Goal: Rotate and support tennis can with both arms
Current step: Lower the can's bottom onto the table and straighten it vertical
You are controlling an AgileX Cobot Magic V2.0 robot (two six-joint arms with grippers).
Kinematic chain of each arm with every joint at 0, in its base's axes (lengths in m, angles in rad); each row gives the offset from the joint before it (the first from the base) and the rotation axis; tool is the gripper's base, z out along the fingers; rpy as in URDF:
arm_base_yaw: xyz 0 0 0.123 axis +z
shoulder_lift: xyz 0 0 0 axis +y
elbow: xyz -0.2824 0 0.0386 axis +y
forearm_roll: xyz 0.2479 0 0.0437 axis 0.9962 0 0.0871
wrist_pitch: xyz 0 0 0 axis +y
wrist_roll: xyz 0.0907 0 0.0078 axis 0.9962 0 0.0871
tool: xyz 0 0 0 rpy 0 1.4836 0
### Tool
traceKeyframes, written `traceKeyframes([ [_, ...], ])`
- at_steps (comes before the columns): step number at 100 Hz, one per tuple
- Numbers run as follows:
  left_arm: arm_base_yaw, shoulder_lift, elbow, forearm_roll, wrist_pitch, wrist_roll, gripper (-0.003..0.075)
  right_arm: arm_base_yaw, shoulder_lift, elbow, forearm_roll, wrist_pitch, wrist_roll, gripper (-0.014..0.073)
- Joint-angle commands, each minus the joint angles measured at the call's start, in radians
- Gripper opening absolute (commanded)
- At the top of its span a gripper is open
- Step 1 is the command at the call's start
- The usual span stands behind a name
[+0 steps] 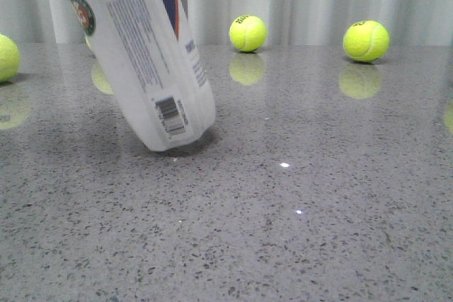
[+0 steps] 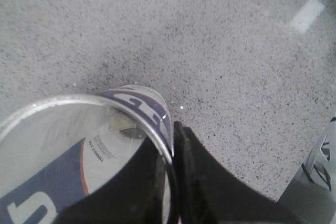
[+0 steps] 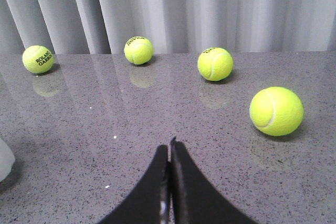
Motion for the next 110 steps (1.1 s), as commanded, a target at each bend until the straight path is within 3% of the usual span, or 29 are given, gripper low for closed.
traceKeyframes([
  [1, -0.009, 0.006, -0.054, -0.015, -0.014, -0.010, -0.0021, -0.005, 0.005, -0.027, -0.008, -0.074, -0.003, -0.0057],
  [34, -0.009, 0.022, -0.067, -0.013, -0.035, -0.010, -0.0006, -0.005, 0.005, -0.027, -0.008, -0.074, -0.003, -0.0057],
  [84, -0.009, 0.022, -0.067, -0.070, -0.118, -0.008, 0.0435, -0.005, 0.005, -0.027, -0.008, -0.074, -0.003, -0.0057],
  [110, -0.009, 0.022, -0.067, -0.151, -0.196, 0.011, 0.0453, -0.005, 0.005, -0.027, -0.008, -0.074, -0.003, -0.0057],
])
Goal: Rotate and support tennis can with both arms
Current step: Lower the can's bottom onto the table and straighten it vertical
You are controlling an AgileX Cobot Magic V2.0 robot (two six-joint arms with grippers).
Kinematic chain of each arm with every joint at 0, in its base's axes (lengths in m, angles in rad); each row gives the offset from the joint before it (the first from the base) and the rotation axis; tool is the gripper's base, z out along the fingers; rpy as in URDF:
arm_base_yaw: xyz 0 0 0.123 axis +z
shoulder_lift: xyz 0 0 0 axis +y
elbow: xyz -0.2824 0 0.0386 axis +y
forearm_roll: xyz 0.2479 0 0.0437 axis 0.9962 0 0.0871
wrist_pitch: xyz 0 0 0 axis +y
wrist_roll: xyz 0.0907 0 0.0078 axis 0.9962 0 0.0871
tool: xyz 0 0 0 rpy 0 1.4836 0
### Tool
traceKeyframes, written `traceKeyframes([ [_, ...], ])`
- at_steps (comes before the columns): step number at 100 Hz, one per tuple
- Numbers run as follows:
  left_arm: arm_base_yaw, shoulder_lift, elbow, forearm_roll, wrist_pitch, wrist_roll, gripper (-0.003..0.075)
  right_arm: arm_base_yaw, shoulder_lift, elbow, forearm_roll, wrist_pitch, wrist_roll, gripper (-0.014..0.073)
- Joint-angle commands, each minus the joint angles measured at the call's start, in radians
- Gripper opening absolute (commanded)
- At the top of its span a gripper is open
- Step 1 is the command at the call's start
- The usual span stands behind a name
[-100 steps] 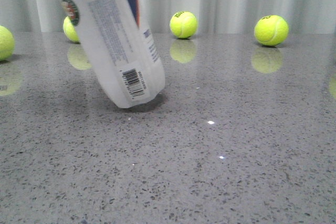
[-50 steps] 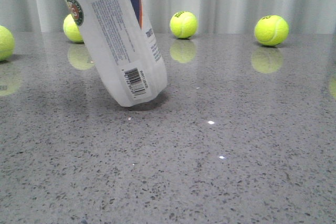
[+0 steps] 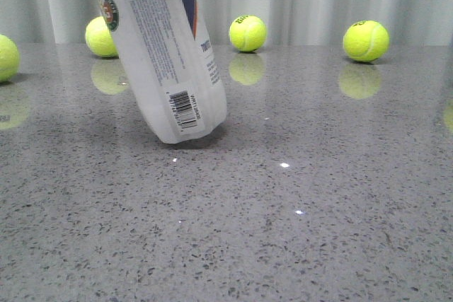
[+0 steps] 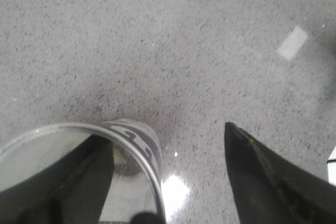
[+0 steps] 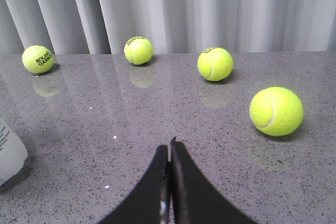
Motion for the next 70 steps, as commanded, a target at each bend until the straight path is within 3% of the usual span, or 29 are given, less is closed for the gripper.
traceKeyframes([
  [1, -0.008, -0.030, -0.027, -0.079, -0.080, 0.011, 0.0453, -0.005, 0.005, -0.027, -0.007, -0.074, -0.003, -0.0057],
  [18, -0.008, -0.021, -0.027, -0.176, -0.110, 0.052, 0.0453, -0.005, 0.005, -0.027, -0.007, -0.074, -0.003, -0.0057],
  [59, -0.008, -0.019, -0.027, -0.176, -0.158, 0.068, 0.0451, -0.005, 0.005, -0.027, -0.007, -0.074, -0.003, -0.0057],
  [70, -0.013, -0.026, -0.027, -0.176, -0.208, 0.103, 0.0398, -0.005, 0.005, -0.027, -0.007, -0.074, -0.003, -0.0057],
])
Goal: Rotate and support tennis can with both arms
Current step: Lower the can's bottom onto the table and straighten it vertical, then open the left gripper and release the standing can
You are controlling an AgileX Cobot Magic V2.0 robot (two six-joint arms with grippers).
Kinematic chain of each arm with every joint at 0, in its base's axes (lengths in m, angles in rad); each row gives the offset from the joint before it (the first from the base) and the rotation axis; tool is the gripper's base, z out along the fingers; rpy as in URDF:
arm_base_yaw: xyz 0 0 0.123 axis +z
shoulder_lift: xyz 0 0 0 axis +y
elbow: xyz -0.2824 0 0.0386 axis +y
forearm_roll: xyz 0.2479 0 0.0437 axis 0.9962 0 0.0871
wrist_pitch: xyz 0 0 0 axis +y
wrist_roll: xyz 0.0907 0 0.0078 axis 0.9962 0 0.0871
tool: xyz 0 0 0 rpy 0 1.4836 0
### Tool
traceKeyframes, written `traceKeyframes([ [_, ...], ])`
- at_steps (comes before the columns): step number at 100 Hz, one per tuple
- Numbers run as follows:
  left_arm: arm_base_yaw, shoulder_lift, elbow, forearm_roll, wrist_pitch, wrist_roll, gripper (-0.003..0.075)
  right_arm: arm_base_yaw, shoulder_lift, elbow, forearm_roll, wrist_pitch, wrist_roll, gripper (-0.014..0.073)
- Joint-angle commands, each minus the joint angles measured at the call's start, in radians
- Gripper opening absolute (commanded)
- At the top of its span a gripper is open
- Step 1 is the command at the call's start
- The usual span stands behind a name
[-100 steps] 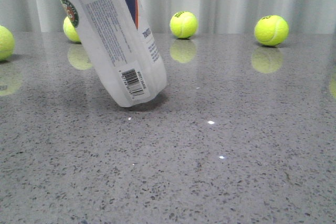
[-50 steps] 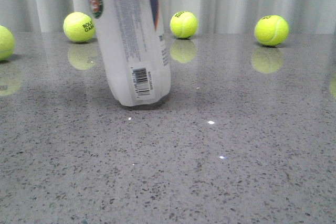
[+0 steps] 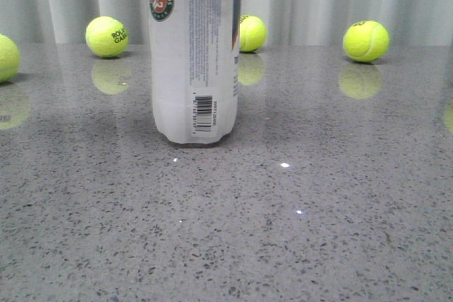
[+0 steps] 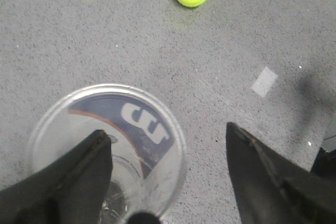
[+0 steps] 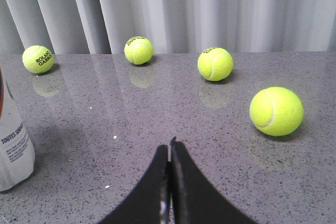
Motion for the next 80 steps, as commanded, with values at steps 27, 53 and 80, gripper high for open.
traceKeyframes([
  [27, -0.054, -0.108, 0.029, -0.036, -0.304, 0.077, -0.0013, -0.005, 0.005, -0.027, -0.007, -0.074, -0.003, -0.0057],
  [53, -0.056, -0.270, 0.256, -0.017, -0.503, 0.077, -0.0021, -0.005, 0.005, -0.027, -0.007, -0.074, -0.003, -0.0057],
  [80, -0.056, -0.475, 0.518, 0.009, -0.619, 0.077, -0.0021, -0.005, 0.005, -0.027, -0.007, -0.074, -0.003, -0.0057],
])
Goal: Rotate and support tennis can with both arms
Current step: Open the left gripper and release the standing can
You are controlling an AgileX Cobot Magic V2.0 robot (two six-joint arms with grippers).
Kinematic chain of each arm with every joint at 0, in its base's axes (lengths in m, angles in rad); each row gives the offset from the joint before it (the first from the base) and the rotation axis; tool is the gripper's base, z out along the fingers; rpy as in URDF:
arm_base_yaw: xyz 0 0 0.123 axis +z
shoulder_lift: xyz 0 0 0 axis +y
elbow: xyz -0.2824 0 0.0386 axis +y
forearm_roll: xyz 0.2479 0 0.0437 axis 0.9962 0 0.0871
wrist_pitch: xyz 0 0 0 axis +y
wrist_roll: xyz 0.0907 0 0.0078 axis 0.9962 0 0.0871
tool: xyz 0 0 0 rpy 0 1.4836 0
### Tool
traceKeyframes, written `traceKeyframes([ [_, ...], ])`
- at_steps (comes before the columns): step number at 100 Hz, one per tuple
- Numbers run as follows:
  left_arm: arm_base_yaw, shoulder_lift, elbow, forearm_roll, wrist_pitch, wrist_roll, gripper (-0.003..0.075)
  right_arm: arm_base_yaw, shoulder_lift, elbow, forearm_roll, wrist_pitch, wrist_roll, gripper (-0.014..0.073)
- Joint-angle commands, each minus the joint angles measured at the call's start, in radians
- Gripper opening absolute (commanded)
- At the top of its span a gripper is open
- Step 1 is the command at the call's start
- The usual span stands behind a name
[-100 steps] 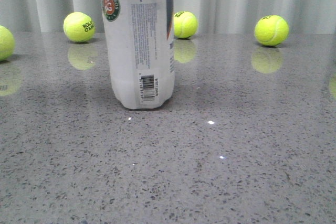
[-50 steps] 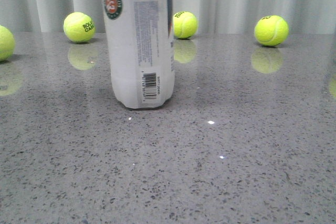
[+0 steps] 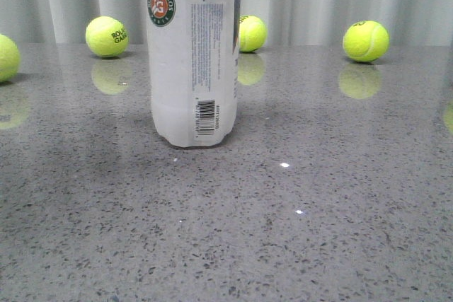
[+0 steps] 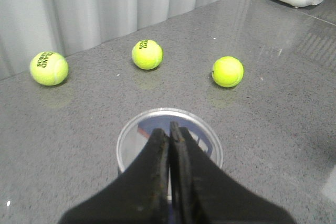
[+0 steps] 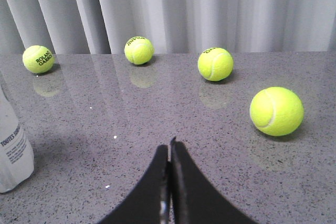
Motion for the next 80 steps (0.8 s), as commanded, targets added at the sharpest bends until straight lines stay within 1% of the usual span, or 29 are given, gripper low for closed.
traceKeyframes([
  [1, -0.006, -0.082, 0.047, -0.016, -0.095, 0.004, -0.0021, -0.005, 0.005, -0.027, -0.007, -0.074, -0.003, -0.0057],
  [13, -0.006, -0.177, 0.164, -0.016, -0.129, 0.004, -0.0021, -0.005, 0.005, -0.027, -0.007, -0.074, -0.003, -0.0057],
  [33, -0.006, -0.341, 0.362, -0.016, -0.255, 0.004, -0.0021, -0.005, 0.005, -0.027, -0.007, -0.074, -0.003, -0.0057],
  [46, 0.014, -0.422, 0.448, 0.021, -0.256, 0.000, -0.0021, -0.005, 0.005, -0.027, -0.007, -0.074, -0.003, -0.0057],
  [64, 0.046, -0.497, 0.560, 0.026, -0.287, 0.000, -0.0021, -0.005, 0.005, -0.027, -0.007, -0.074, -0.003, -0.0057],
  [80, 0.100, -0.547, 0.656, 0.066, -0.419, 0.000, -0.0021, -0.005, 0.005, -0.027, -0.007, -0.074, -0.003, -0.0057],
])
